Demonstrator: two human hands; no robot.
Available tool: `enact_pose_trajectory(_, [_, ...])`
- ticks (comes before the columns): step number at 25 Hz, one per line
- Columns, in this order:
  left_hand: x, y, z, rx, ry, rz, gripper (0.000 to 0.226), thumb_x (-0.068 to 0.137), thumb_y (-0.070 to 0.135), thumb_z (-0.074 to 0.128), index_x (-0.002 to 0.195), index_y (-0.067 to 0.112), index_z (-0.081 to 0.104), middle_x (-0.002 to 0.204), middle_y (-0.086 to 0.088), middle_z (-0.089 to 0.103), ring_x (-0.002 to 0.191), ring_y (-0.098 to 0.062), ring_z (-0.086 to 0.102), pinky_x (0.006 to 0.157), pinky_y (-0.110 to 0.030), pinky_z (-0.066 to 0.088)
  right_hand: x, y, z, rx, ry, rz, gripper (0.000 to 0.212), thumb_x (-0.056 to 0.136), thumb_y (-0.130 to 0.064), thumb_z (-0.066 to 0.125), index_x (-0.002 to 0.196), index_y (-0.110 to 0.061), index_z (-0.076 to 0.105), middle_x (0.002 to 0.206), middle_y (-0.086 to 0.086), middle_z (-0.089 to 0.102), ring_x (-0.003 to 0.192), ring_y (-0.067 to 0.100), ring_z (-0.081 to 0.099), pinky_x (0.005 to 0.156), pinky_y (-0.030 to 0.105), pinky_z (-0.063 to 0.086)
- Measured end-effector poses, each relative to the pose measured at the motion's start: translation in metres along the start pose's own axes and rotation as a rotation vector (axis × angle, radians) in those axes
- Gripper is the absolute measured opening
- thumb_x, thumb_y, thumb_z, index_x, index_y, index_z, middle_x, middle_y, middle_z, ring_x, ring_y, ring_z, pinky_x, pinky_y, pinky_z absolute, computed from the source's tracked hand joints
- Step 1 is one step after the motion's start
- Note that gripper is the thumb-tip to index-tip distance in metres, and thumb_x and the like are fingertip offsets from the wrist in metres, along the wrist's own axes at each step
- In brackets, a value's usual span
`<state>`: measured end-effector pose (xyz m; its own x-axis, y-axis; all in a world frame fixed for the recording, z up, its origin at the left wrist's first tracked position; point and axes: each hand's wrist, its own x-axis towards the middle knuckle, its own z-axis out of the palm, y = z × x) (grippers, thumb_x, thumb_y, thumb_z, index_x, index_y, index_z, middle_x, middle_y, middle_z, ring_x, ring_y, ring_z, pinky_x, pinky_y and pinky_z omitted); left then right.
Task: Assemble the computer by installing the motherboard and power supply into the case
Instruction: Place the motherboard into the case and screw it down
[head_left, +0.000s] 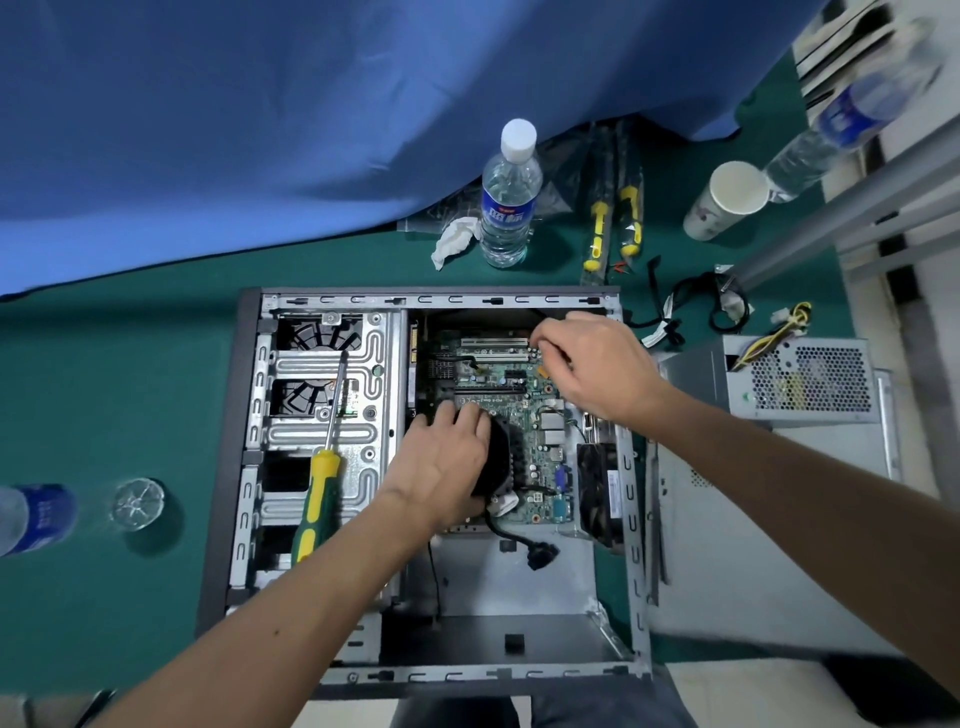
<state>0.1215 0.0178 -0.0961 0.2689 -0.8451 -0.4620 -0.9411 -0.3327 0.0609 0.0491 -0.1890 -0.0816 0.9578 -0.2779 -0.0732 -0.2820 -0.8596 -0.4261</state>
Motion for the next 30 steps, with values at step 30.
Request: enact_pose_trajectory(30, [0.027, 0.028, 0.008, -0.107, -0.026, 0.002, 0.093, 0.078, 0.055, 0.073, 0.146, 0.012, 0.026, 0.140, -0.005, 0.037, 0.128, -0.026, 0.035, 0.104, -0.044, 0.040, -0.006, 0.005, 0.003, 0.141, 0.100, 0.006, 0.022, 0.098, -0.012, 0.044, 0.104, -0.009, 0.065, 0.088, 0.004, 0.061, 0.087, 0.019, 0.053, 0.078, 0.036, 0.045])
